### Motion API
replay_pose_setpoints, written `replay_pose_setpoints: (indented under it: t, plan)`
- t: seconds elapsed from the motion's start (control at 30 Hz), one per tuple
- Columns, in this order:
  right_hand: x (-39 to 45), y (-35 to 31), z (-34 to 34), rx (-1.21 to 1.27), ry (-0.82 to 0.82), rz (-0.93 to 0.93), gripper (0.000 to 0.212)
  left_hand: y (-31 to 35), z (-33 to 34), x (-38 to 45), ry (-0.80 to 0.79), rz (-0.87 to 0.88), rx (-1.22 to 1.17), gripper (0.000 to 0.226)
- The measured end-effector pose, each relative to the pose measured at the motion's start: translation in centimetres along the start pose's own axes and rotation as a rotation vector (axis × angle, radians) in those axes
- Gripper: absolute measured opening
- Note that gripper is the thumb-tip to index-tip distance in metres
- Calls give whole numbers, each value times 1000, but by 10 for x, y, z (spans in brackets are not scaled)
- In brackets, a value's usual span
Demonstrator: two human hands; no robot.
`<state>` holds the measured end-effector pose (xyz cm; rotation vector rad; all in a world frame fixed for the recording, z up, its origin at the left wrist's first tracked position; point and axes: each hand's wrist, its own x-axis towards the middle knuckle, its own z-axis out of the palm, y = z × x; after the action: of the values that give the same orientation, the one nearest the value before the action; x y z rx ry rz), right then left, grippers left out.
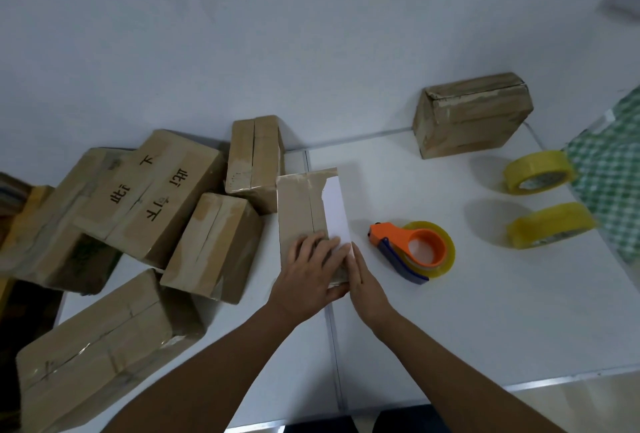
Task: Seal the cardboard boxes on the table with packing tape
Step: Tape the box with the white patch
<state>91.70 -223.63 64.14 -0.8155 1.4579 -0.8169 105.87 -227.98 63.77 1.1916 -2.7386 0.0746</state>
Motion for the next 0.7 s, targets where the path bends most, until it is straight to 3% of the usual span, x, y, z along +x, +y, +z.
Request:
replay_pose_setpoints:
  t: [0.13, 0.33, 0.5, 0.6, 0.7]
  plan:
    - [-11, -7, -9, 14, 20, 21, 58, 4, -7, 0, -8, -30, -61, 64]
    - [-18, -5, -3, -220, 36, -46, 48, 7, -10, -6, -63, -17, -66, 65]
    - [-29, -33, -14, -335, 75, -158, 51, -14, -39, 8, -222, -32, -426, 53]
    - [-35, -37, -7, -542, 178, -372, 49, -28, -65, -1, -46, -306, -684, 40]
    - [-28, -36, 5, -912, 113, -568, 54, -33, -79, -34, 116, -795, -1011, 23]
